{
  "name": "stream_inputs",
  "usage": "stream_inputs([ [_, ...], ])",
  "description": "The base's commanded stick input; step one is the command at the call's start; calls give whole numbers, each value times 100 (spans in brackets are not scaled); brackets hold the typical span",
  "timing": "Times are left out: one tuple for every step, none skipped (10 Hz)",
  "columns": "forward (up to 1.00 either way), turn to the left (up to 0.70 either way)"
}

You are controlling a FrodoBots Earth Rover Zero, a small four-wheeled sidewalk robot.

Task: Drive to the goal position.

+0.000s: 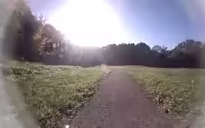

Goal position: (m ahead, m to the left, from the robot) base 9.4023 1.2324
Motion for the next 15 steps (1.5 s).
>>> stream_inputs([
  [100, 1],
  [100, 1],
  [100, 1],
  [100, 1],
  [100, 1],
  [100, 1],
  [100, 1],
  [100, 1],
  [100, 1],
  [100, 1],
  [100, 1],
  [100, 1],
  [100, 1],
  [100, 1],
  [100, 1],
])
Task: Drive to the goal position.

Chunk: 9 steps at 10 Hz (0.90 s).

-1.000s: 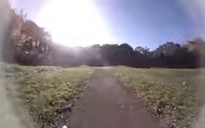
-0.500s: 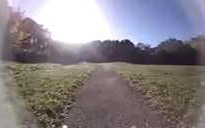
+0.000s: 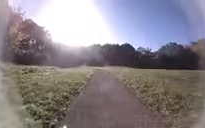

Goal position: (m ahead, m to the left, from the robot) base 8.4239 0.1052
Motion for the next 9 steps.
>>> stream_inputs([
  [100, 1],
  [100, 1],
  [100, 1],
  [100, -10],
  [100, -38],
  [100, -39],
  [100, -19],
  [100, 1],
  [100, 1],
])
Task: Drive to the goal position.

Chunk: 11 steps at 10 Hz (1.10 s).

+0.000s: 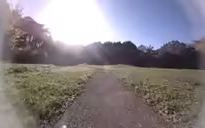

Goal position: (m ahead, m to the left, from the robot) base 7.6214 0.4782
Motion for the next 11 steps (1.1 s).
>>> stream_inputs([
  [100, 1],
  [100, 1],
  [100, 1],
  [100, 1],
  [100, 1],
  [100, 1],
  [100, 1],
  [100, 1],
  [100, 1],
  [100, 1],
  [100, 1],
])
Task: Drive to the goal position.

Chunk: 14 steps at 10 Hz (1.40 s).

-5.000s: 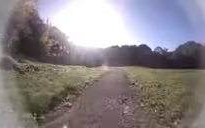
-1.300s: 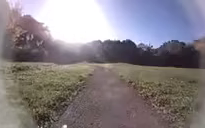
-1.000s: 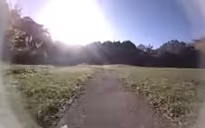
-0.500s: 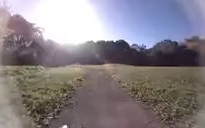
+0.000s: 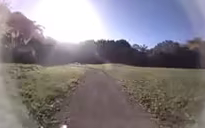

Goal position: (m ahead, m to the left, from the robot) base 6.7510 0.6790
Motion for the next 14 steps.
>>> stream_inputs([
  [100, 1],
  [100, 1],
  [100, 1],
  [100, 1],
  [100, 1],
  [100, 1],
  [100, 1],
  [100, 1],
  [100, 1],
  [100, 1],
  [100, 1],
  [100, 1],
  [100, 1],
  [100, 1],
])
